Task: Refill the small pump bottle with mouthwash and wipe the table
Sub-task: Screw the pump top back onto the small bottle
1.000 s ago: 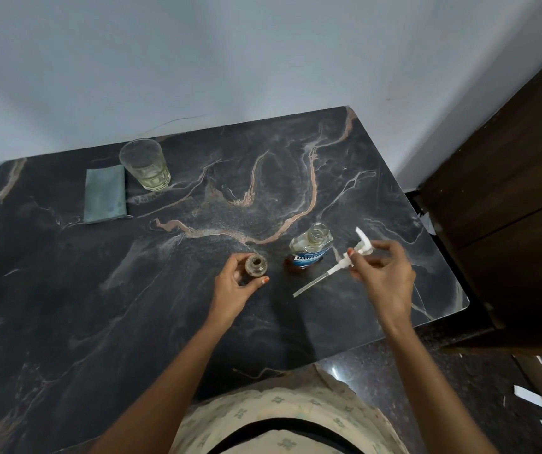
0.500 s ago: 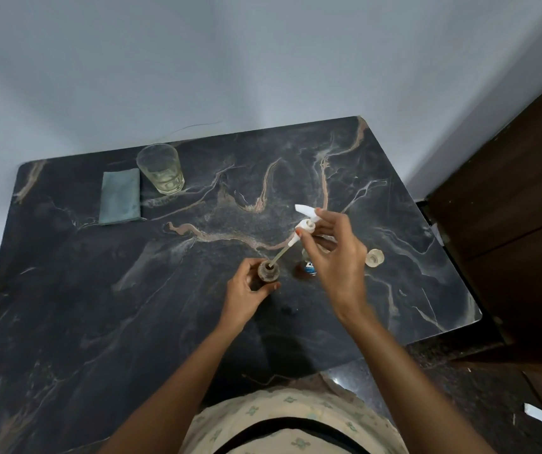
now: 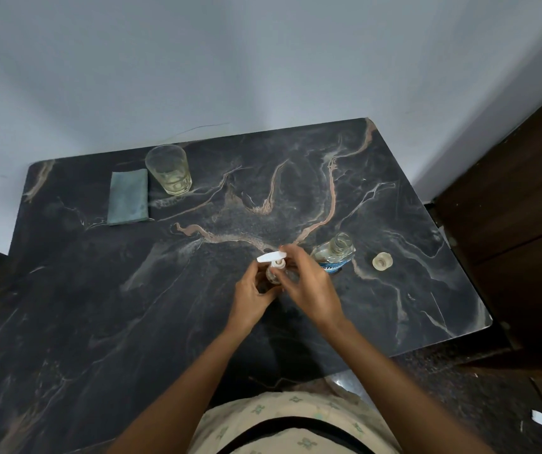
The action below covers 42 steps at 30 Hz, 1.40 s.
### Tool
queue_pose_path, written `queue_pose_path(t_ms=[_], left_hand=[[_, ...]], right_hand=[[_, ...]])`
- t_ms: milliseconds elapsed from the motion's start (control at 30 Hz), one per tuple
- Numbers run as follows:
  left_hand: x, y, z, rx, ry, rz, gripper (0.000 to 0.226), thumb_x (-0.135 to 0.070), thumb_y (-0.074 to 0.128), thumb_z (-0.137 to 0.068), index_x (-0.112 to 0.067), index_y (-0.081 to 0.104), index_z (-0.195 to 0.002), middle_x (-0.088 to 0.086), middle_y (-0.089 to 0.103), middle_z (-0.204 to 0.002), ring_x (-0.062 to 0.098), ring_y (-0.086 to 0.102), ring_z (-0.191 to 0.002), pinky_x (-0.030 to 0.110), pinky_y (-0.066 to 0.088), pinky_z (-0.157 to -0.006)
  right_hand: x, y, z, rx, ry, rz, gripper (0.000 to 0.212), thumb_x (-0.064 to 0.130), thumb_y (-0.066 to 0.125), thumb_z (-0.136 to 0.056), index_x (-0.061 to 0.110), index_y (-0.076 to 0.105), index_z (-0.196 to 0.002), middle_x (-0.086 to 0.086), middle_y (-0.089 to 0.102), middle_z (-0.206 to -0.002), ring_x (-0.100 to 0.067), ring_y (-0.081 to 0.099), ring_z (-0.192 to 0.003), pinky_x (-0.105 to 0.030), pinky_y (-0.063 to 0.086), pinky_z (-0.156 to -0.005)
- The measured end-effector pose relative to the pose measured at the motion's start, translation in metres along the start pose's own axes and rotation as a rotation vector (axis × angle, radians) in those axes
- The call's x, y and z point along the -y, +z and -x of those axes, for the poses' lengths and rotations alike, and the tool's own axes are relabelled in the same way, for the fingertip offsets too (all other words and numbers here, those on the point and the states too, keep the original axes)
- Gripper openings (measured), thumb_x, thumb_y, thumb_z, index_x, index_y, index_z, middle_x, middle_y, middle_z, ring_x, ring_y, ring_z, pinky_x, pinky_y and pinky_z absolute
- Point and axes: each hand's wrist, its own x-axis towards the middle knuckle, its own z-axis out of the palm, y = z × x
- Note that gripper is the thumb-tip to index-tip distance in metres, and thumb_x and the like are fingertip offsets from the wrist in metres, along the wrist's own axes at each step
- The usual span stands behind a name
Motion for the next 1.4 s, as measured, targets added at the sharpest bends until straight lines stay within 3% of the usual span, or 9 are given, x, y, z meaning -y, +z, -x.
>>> queue_pose_path(t_ms=[433,567,667,767,967,1100,1200,1267,1400], left_hand=[[-0.001,0.000,0.000,0.010,0.004,0.020,0.044,0.004,0.070,-0.071,-0.030,0.054,-0.095,-0.006,0.067,-0.094,0.003,0.064,-0.089,0.013,0.048,-0.077],[-0.001,0.001,0.000,0.009,-0.001,0.040,0.046,0.005,0.070,-0.071,-0.029,0.054,-0.097,-0.005,0.066,-0.095,0.006,0.064,-0.090,0.016,0.049,-0.081],[-0.002,0.002,0.000,0.023,-0.022,0.086,0.047,0.006,0.072,-0.070,-0.028,0.054,-0.098,0.003,0.067,-0.097,0.014,0.064,-0.093,0.027,0.051,-0.086],[-0.002,0.002,0.000,0.032,-0.030,0.098,0.047,0.006,0.072,-0.069,-0.026,0.053,-0.098,0.009,0.067,-0.098,0.021,0.064,-0.095,0.032,0.050,-0.087],[-0.003,0.001,0.001,0.031,-0.033,0.057,0.044,0.006,0.071,-0.070,-0.025,0.054,-0.096,0.002,0.067,-0.096,0.007,0.065,-0.092,0.024,0.051,-0.084],[-0.003,0.000,0.001,0.019,-0.034,0.017,0.043,0.002,0.071,-0.072,-0.028,0.052,-0.096,-0.004,0.066,-0.095,0.001,0.064,-0.089,0.020,0.052,-0.080],[-0.004,0.000,0.000,0.016,-0.016,0.002,0.043,0.002,0.070,-0.072,-0.027,0.053,-0.098,-0.006,0.065,-0.095,-0.002,0.063,-0.090,0.016,0.050,-0.079],[-0.004,0.000,0.001,0.021,-0.012,0.031,0.044,0.004,0.071,-0.071,-0.026,0.052,-0.097,-0.005,0.065,-0.095,0.001,0.063,-0.091,0.017,0.050,-0.082],[-0.003,0.001,0.001,0.028,-0.004,0.059,0.045,0.004,0.073,-0.070,-0.024,0.052,-0.098,-0.003,0.066,-0.096,0.003,0.064,-0.090,0.017,0.050,-0.083]], right_hand=[[-0.003,0.006,0.001,0.025,0.181,-0.030,0.044,0.021,0.074,-0.074,0.015,0.049,-0.110,0.004,0.059,-0.103,-0.010,0.057,-0.096,-0.026,0.047,-0.081],[-0.005,0.004,-0.002,0.095,0.188,-0.298,0.047,0.001,0.072,-0.071,0.009,0.053,-0.113,0.003,0.054,-0.109,-0.013,0.058,-0.101,-0.018,0.044,-0.092],[-0.009,0.002,-0.002,0.157,0.210,-0.362,0.042,-0.005,0.063,-0.078,0.008,0.057,-0.117,-0.001,0.060,-0.117,-0.014,0.057,-0.110,-0.025,0.042,-0.099],[-0.012,0.002,-0.003,0.156,0.226,-0.351,0.035,-0.004,0.062,-0.079,0.009,0.062,-0.112,0.000,0.065,-0.108,-0.013,0.060,-0.104,-0.028,0.045,-0.096],[-0.010,0.013,-0.005,0.031,0.298,-0.396,0.030,-0.002,0.074,-0.068,0.012,0.057,-0.089,0.001,0.062,-0.087,-0.008,0.061,-0.085,-0.019,0.047,-0.083],[-0.009,0.018,-0.007,0.011,0.316,-0.359,0.040,0.006,0.080,-0.064,0.013,0.049,-0.089,0.003,0.057,-0.085,-0.002,0.055,-0.080,-0.008,0.043,-0.071],[-0.010,0.013,-0.006,0.090,0.290,-0.417,0.048,-0.001,0.076,-0.065,0.018,0.050,-0.101,0.009,0.055,-0.097,0.003,0.054,-0.089,-0.006,0.041,-0.079],[-0.012,0.007,-0.005,0.171,0.273,-0.473,0.051,-0.008,0.068,-0.071,0.017,0.051,-0.112,0.008,0.055,-0.109,0.004,0.054,-0.099,-0.011,0.041,-0.088],[-0.014,0.004,-0.002,0.176,0.301,-0.502,0.034,-0.010,0.058,-0.079,0.002,0.059,-0.111,-0.014,0.063,-0.112,-0.025,0.057,-0.108,-0.030,0.044,-0.097]])
